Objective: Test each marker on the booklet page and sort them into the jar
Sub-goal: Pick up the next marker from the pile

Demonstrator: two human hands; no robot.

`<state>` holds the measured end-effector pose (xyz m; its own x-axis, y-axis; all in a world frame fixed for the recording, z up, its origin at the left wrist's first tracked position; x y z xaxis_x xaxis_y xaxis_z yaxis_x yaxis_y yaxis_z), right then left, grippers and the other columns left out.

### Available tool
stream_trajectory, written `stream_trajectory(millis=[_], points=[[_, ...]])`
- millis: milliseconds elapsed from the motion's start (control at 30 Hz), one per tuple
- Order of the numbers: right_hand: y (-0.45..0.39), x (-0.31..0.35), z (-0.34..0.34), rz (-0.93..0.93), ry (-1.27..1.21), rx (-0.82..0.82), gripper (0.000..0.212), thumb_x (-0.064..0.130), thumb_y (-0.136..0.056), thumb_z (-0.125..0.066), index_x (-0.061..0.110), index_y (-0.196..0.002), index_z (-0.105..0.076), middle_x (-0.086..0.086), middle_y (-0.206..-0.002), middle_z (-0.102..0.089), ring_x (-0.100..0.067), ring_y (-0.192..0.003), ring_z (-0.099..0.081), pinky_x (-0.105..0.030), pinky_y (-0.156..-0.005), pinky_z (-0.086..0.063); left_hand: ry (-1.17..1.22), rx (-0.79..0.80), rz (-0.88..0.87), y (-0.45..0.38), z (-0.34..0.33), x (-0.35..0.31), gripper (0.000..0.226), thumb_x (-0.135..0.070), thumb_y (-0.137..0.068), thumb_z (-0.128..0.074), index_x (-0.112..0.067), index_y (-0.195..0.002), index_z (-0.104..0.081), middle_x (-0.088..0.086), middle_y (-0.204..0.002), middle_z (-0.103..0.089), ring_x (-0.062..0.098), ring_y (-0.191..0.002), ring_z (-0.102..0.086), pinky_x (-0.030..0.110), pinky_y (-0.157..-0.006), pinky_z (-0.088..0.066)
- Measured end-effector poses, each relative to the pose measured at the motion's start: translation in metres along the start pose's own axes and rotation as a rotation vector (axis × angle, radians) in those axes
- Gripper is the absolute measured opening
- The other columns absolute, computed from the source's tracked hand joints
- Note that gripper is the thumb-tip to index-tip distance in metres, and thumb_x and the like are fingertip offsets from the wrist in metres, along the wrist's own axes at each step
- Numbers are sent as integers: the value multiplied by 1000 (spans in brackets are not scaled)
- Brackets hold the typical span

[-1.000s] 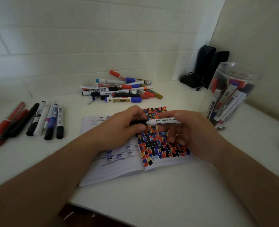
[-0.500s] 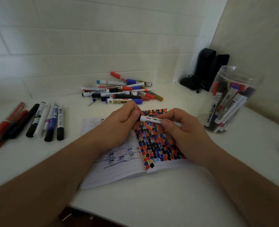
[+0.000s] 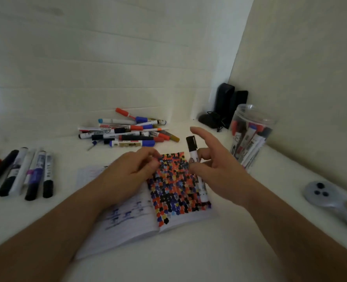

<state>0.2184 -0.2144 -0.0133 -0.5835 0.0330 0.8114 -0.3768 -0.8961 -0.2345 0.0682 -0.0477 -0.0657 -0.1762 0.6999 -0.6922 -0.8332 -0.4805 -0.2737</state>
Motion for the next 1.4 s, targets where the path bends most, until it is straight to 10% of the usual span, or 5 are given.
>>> stream_trajectory(millis=[367,733,933,1133,1400], points=[[-6,71,170,269,380,-831,48,22,-97,-66,29,-137,-40,7,-94,-70,-4,-73,-69,-16,-65,-53,-61,-43,39,-6,1,17,13,-28,-96,-69,-41,-98,-72,-24,-102,-67,-8,-93,-59,22,-84,-49],[-21,-5,146,24,871,-483,12,40,-105,-49,29,-107,-48,2,-85,-65,-22,-76,-63,-48,-70,-57,-153,-40,-6,-5,-1,18,15,-31,-94,-71,-46,-94,-68,-27,-99,-64,-3,-96,-56,31,-86,-51],[-24,-14,140,37,940,-430,46,54,-100,-26,28,-69,-47,9,-64,-49,-23,-73,-50,-41,-72,-47,-203,-36,-25,-4,-2,14,12,-34,-94,-70,-45,-94,-70,-28,-99,-64,-4,-98,-54,33,-90,-51],[-6,5,114,440,908,-768,22,29,-97,-54,17,-98,-72,-3,-107,-64,-27,-106,-53,-42,-80,-41,-136,-37,124,-9,2,12,15,-25,-96,-69,-40,-96,-71,-22,-103,-64,-2,-97,-59,27,-88,-49],[-31,-21,-19,175,346,-222,11,29,-102,-57,34,-110,-63,18,-87,-61,0,-76,-58,-18,-69,-47,-395,-141,465,-41,37,44,42,-33,-100,-58,-36,-140,-45,14,-140,-41,20,-88,-57,34,-84,-45]])
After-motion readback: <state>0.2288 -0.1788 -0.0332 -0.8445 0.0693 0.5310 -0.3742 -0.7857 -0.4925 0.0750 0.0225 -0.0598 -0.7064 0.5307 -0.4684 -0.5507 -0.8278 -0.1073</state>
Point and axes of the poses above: each hand's wrist, its own y-axis away from the middle knuckle, its own z-axis out of the back of the hand, x = y × z, the point moved 4 cm from there along -y, towards the middle knuckle
